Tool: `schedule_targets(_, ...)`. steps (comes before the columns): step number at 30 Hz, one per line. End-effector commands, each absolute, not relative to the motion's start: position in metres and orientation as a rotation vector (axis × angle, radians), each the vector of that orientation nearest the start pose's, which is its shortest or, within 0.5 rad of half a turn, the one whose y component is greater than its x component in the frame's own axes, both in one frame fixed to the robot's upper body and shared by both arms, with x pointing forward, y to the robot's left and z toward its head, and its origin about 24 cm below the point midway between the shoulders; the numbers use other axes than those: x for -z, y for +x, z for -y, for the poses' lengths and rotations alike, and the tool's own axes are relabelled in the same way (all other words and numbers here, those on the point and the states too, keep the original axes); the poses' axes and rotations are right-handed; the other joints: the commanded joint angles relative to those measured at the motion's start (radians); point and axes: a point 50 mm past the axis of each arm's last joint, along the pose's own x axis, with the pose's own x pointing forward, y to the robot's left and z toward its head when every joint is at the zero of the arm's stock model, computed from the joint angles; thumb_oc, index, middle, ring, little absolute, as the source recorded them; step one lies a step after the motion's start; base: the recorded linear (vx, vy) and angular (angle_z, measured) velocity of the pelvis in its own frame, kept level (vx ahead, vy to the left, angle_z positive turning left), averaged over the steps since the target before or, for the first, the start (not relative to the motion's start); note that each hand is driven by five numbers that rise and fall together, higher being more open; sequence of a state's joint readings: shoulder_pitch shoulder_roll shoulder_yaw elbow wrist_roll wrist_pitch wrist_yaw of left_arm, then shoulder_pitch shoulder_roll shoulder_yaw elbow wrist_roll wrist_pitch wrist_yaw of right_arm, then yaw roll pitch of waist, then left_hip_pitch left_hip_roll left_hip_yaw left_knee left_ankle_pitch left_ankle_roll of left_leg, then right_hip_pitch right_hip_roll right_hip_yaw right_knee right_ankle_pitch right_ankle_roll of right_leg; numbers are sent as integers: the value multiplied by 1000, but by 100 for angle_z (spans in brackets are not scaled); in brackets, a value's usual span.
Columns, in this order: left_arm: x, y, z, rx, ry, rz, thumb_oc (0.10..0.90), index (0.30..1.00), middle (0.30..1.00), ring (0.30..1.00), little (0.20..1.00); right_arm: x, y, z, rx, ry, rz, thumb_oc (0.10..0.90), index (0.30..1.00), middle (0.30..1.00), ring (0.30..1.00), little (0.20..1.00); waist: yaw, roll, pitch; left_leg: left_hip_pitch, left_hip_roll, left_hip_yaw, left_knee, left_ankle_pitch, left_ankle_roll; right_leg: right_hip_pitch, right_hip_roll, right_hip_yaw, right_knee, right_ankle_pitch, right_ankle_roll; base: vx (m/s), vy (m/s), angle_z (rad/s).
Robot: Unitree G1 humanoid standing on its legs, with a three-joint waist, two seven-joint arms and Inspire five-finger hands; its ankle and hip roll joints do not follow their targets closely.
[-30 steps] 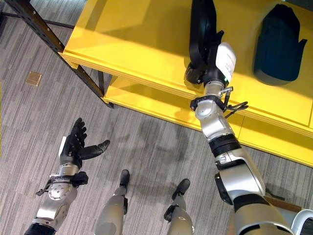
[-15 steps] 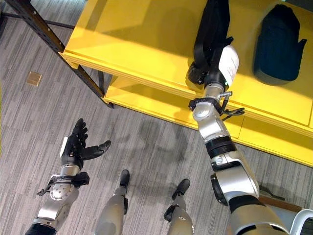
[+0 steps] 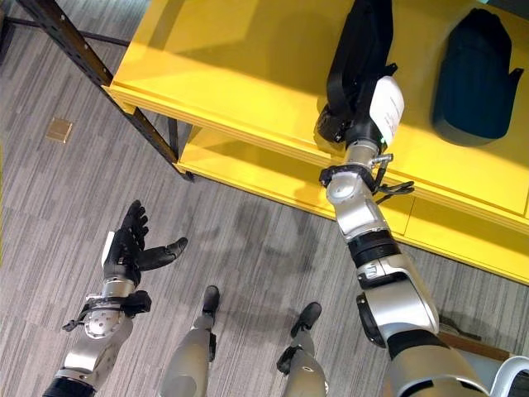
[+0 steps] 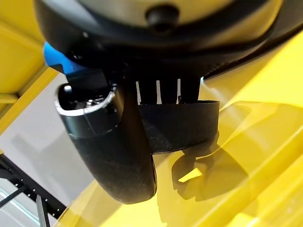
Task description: Move parts from the plastic box to the shelf.
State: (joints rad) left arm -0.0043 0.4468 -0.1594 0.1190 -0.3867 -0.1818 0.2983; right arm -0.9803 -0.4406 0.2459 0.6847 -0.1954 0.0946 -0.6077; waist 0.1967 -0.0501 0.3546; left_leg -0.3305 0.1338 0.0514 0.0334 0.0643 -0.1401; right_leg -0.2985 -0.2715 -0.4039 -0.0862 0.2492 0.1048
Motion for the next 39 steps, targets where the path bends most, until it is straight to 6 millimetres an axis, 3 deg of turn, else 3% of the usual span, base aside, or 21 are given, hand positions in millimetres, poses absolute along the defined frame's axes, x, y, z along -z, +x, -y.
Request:
schedule_targets(1, -77, 251, -219, -149, 76, 221, 900, 1000, 1000, 1000, 1000, -307, 385, 186, 582, -747, 722, 575, 544, 544, 544, 544, 17, 2, -19, 0, -48, 53, -99, 74, 72, 167, -58, -13, 5, 3, 146, 0, 0, 0)
schedule_targets(2, -77, 251, -220, -151, 79, 222, 900, 1000, 1000, 1000, 1000, -308, 385, 186, 575, -753, 723, 618, 605, 605, 605, 605, 16, 0, -19, 0, -47, 53, -99, 74, 72, 167, -58, -13, 5, 3, 146, 0, 0, 0)
schedule_targets(3, -77, 251, -221, -152, 80, 221, 900, 1000, 1000, 1000, 1000, -309, 385, 185, 571, -762, 724, 900, 1000, 1000, 1000, 1000, 15, -2, -18, 1, -46, 54, -99, 74, 71, 167, -57, -13, 5, 3, 146, 0, 0, 0)
schedule_targets(7, -77, 251, -222, -162, 77, 218, 900, 1000, 1000, 1000, 1000, -318, 379, 178, 543, -728, 785, 900, 1000, 1000, 1000, 1000, 10, -8, -16, 3, -45, 56, -99, 72, 72, 166, -56, -11, 5, 5, 145, 0, 0, 0)
schedule_targets(21, -74, 247, -229, -189, 87, 200, 900, 1000, 1000, 1000, 1000, -321, 362, 158, 448, -778, 900, 900, 1000, 1000, 1000, 1000, 2, -27, -20, 12, -44, 59, -96, 66, 74, 173, -53, -10, 5, 6, 144, 0, 0, 0)
schedule_targets(27, -73, 245, -235, -218, 99, 192, 900, 1000, 1000, 1000, 1000, -335, 340, 150, 440, -768, 1043, 900, 1000, 1000, 1000, 1000, -8, -41, -23, 16, -42, 62, -93, 62, 74, 173, -50, -3, 6, 8, 143, 0, 0, 0)
schedule_targets(39, -71, 243, -236, -234, 129, 180, 900, 1000, 1000, 1000, 1000, -334, 299, 143, 447, -779, 1227, 900, 1000, 1000, 1000, 1000, -35, -59, -36, 26, -35, 68, -83, 54, 72, 176, -45, 11, 13, 1, 142, 0, 0, 0)
